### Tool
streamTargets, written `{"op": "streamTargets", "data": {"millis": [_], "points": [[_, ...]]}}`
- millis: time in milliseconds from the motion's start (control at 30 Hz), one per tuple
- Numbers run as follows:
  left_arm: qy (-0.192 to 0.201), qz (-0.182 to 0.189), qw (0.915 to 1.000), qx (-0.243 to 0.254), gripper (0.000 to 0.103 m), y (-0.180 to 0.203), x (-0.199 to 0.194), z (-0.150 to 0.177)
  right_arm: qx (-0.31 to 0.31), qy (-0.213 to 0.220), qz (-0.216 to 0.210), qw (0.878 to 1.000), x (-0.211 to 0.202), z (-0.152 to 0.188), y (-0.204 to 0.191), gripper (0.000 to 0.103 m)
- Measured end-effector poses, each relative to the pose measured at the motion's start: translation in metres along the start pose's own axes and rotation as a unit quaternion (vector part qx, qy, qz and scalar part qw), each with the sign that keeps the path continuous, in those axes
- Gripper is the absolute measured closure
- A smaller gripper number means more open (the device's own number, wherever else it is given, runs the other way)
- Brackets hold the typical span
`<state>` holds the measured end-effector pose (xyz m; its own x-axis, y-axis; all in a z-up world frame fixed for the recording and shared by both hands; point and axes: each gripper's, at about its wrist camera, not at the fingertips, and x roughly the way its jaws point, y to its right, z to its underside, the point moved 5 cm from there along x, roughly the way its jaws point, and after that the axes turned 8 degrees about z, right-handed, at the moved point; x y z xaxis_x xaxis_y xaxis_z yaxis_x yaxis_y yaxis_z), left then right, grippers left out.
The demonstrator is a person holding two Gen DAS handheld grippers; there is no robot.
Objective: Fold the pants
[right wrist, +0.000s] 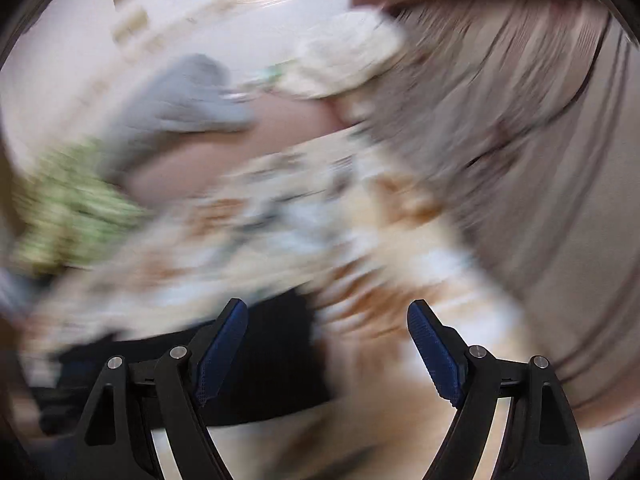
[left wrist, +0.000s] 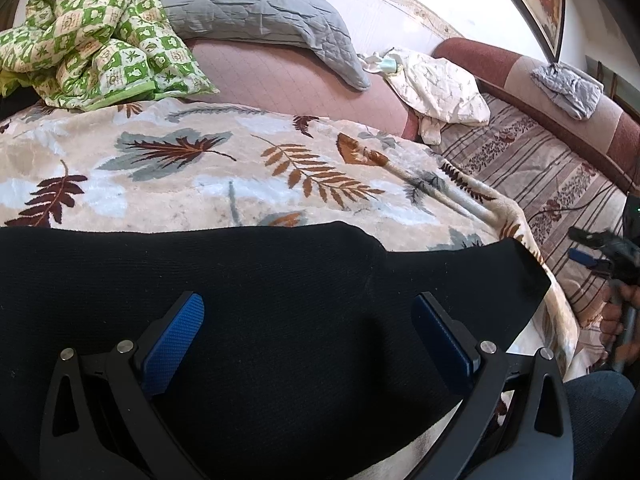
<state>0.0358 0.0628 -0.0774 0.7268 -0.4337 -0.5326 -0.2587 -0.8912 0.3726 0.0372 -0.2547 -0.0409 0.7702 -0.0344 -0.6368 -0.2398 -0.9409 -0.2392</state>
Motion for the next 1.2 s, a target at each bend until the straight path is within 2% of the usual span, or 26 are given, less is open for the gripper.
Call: {"op": "streamTargets", "data": {"millis": [33,100,200,300,367,400,467,533,600,667,733,800,833,900,967,1033,1200], "points": [[0.001,-0.001,1.0,0.001,0.0,0.0,0.0,0.0,0.031,-0.018,-0.041,0.999,0.002,0.005,0.003,0.021],[0.001,-0.001,1.0,0.002,0.0,0.0,0.0,0.001,0.081,-0.03,-0.077,0.993,0.003,0.01,0.015,0.021],[0.001,0.0,1.0,0.0,0.0,0.0,0.0,0.001,0.138,-0.049,-0.108,0.983,0.008,0.013,0.034,0.02],[0.002,0.003,1.0,-0.002,0.0,-0.001,0.0,0.001,0.175,-0.098,-0.106,0.974,0.023,0.023,0.048,0.02],[0.003,0.002,1.0,-0.001,0.0,-0.001,0.0,0.001,0.199,-0.142,-0.122,0.962,0.036,0.033,0.051,0.024],[0.004,0.003,1.0,-0.001,0.0,-0.001,0.0,0.001,0.216,-0.161,-0.151,0.951,0.041,0.037,0.049,0.027],[0.007,0.004,1.0,-0.002,0.0,-0.002,-0.001,0.001,0.227,-0.173,-0.183,0.941,0.045,0.04,0.045,0.028],[0.006,0.004,1.0,-0.002,0.0,-0.001,-0.001,0.001,0.224,-0.183,-0.171,0.942,0.051,0.043,0.044,0.028],[0.006,0.004,1.0,-0.002,0.0,-0.001,-0.001,0.001,0.234,-0.203,-0.162,0.937,0.059,0.051,0.046,0.029],[0.006,0.004,1.0,-0.002,0.0,-0.001,-0.001,0.001,0.23,-0.2,-0.161,0.939,0.06,0.05,0.044,0.029],[0.006,0.004,1.0,-0.002,0.0,-0.002,-0.001,0.001,0.234,-0.195,-0.157,0.939,0.062,0.05,0.047,0.037],[0.006,0.004,1.0,-0.002,0.0,-0.001,-0.001,0.001,0.243,-0.199,-0.161,0.936,0.063,0.052,0.051,0.062],[0.007,0.004,1.0,-0.002,0.0,-0.002,-0.001,0.001,0.247,-0.203,-0.162,0.934,0.065,0.053,0.053,0.067],[0.007,0.004,1.0,-0.002,0.0,-0.001,-0.001,0.001,0.244,-0.201,-0.163,0.935,0.065,0.053,0.054,0.087],[0.007,0.005,1.0,-0.003,0.0,-0.002,-0.002,0.001,0.233,-0.185,-0.169,0.94,0.063,0.048,0.051,0.092],[0.007,0.005,1.0,-0.003,0.0,-0.001,-0.001,0.001,0.223,-0.177,-0.165,0.944,0.06,0.045,0.049,0.093],[0.021,0.023,0.9991,-0.029,0.0,-0.004,-0.01,-0.005,0.23,-0.176,-0.154,0.945,0.06,0.047,0.05,0.095]]}}
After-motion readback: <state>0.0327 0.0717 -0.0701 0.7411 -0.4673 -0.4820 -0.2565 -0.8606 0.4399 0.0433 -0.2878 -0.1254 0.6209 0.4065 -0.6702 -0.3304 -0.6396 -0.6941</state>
